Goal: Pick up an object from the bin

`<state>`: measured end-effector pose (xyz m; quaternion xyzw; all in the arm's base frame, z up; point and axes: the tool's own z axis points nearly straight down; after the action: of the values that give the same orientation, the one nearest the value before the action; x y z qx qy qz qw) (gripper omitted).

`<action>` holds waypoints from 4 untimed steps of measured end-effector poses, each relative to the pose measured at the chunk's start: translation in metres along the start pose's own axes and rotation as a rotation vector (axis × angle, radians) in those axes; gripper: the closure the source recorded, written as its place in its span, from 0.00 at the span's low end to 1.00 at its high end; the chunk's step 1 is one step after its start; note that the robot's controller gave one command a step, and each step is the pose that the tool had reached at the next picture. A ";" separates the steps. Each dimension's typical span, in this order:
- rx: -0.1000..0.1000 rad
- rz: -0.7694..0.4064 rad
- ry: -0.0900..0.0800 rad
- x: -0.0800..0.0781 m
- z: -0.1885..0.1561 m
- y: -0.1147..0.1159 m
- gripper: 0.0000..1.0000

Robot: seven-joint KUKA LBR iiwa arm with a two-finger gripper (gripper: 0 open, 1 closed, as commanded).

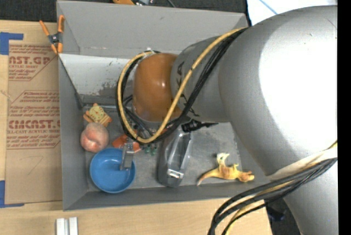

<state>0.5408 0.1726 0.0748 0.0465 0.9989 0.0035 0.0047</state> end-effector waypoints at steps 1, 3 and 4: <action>0.000 0.007 -0.001 0.011 0.004 -0.006 0.00; -0.001 0.025 0.001 0.004 -0.010 -0.003 0.00; 0.001 -0.150 0.003 0.013 -0.119 0.008 0.00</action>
Offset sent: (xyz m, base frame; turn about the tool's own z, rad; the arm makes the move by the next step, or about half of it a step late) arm 0.0003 -0.0020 0.0088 0.0042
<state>0.5270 0.1814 0.1932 -0.0286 0.9996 0.0028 0.0035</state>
